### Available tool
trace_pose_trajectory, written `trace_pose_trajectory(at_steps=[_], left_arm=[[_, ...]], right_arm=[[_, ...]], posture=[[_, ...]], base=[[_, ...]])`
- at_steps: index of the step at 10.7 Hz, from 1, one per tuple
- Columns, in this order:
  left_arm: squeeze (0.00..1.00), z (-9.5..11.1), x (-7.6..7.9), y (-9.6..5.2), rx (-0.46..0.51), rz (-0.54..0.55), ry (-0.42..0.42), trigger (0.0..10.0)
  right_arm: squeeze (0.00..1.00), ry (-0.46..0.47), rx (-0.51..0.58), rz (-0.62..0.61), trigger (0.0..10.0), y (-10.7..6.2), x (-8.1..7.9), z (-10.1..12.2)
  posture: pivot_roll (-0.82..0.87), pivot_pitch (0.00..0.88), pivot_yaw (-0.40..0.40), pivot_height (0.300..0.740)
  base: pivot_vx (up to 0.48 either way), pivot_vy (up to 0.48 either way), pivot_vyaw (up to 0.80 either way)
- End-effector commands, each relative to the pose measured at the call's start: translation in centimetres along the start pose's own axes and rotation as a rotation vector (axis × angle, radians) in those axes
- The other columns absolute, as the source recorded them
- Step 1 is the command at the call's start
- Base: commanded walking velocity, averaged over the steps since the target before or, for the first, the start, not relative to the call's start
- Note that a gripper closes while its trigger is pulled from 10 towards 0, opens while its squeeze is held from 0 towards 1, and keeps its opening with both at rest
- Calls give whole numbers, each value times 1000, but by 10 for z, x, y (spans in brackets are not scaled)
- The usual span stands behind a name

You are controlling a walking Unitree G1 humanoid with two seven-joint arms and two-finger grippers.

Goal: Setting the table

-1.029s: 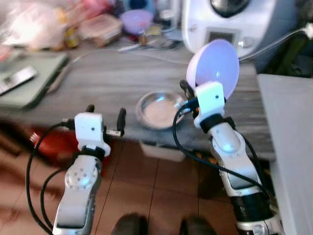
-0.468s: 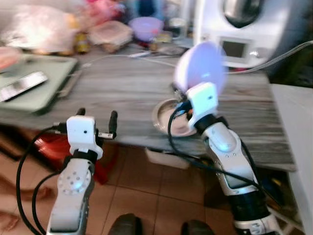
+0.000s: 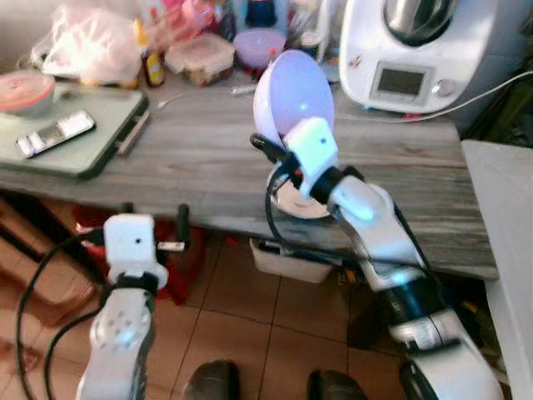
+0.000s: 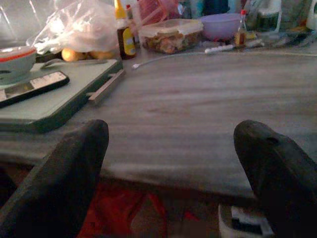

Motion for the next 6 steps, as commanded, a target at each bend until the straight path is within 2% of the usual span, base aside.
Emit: trace_pose_trajectory(at_steps=[1,2,3,4,5,6], left_arm=[[0,0,-3,-4,-16,-4,20,10000],[0,1,-1,-6,-22,-26,20,10000],[0,3,-1,-8,-22,-29,21,10000],[0,5,-2,-9,-25,-26,21,10000],[0,3,-3,-14,-46,-28,12,10000],[0,3,-1,-15,-49,-33,11,10000]], right_arm=[[0,-51,-41,73,10000,12,-7,-2],[0,-111,-125,115,10000,21,-8,-13],[0,-130,-156,127,10000,24,-5,-18],[0,-157,-158,134,10000,26,-2,-20],[0,-234,-159,161,10000,32,-2,-20],[0,-245,-161,166,10000,33,-2,-20]], posture=[[130,190,64,740],[138,200,65,740],[149,213,68,740],[154,218,68,740],[153,231,73,740],[154,240,73,740]], base=[[0,0,0],[0,0,0],[0,0,0],[0,0,0],[0,0,0],[0,0,0]])
Point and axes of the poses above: a point about 5 cm out from each wrist's last joint towards the gripper, its own y axis pointing out of the wrist towards the gripper, its own z axis along the axis of the wrist's last joint, x = y × z, the point moved 6 cm from there along y, pointing out of the wrist towards the gripper
